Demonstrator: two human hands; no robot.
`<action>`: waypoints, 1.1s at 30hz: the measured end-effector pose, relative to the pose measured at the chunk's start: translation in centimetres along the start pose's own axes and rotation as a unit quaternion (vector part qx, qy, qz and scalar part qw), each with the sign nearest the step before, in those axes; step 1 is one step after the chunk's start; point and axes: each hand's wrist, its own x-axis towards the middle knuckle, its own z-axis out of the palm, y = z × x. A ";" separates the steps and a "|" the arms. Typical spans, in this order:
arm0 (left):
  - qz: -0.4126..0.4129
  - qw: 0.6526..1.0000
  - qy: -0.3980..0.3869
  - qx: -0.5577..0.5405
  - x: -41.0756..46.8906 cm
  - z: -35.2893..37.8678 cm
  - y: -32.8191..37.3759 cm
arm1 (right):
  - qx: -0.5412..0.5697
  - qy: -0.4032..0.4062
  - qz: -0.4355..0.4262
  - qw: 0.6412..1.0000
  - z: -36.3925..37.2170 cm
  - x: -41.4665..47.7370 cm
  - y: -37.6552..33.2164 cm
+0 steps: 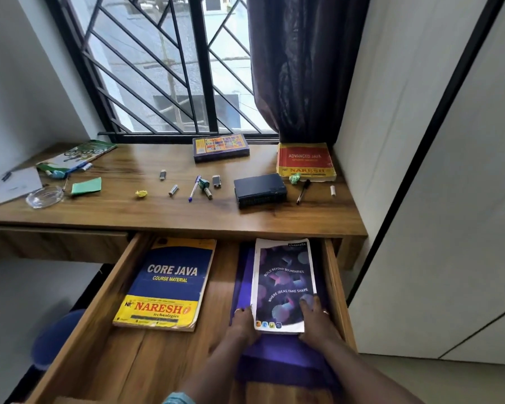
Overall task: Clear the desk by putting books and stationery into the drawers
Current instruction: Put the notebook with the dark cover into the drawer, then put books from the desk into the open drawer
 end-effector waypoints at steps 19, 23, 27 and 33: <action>0.175 0.979 0.097 -0.030 4.8 -21.5 6.7 | -0.047 0.267 0.039 0.962 -14.9 7.8 -5.2; 0.200 0.974 0.111 0.006 7.6 -25.5 8.8 | -0.043 0.321 0.046 0.945 -18.5 10.5 -5.2; 0.199 0.974 0.103 0.033 12.0 -28.0 11.7 | -0.039 0.322 0.071 0.943 -21.8 13.9 -4.3; 0.190 0.972 0.135 0.025 19.6 -30.3 17.0 | -0.017 0.274 0.116 0.955 -25.7 22.6 -1.3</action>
